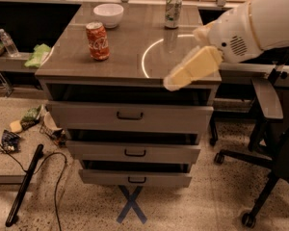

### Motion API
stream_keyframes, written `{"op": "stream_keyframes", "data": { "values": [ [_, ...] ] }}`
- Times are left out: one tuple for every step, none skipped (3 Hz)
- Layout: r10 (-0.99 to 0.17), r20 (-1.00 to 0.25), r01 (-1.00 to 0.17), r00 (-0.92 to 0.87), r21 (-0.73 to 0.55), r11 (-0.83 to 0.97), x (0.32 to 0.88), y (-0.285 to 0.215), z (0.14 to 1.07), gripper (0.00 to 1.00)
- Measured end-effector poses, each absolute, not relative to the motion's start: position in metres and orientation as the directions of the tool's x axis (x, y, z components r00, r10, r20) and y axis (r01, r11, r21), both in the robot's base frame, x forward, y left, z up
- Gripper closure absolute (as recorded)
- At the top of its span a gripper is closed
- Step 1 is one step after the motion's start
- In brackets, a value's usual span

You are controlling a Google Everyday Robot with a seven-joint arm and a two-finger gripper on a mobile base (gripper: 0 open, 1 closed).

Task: Move coke can near 7up can

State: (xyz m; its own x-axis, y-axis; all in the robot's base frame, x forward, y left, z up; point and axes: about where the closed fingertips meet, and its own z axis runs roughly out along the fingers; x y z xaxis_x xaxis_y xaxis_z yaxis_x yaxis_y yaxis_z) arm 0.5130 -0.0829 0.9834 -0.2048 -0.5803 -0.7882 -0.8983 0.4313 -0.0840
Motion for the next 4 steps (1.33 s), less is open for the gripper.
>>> {"op": "stream_keyframes", "data": {
  "values": [
    [-0.506,-0.844,-0.88,-0.177,-0.094,0.465,0.53,-0.062,0.996,0.0],
    [-0.507,-0.844,-0.878,-0.176,-0.098,0.468,0.531,-0.063,0.997,0.0],
    [-0.496,-0.852,-0.888,-0.167,-0.089,0.451,0.533,-0.051,0.995,0.0],
    [-0.448,-0.874,-0.893,-0.189,-0.038,0.449,0.545,-0.019,0.982,0.0]
  ]
}}
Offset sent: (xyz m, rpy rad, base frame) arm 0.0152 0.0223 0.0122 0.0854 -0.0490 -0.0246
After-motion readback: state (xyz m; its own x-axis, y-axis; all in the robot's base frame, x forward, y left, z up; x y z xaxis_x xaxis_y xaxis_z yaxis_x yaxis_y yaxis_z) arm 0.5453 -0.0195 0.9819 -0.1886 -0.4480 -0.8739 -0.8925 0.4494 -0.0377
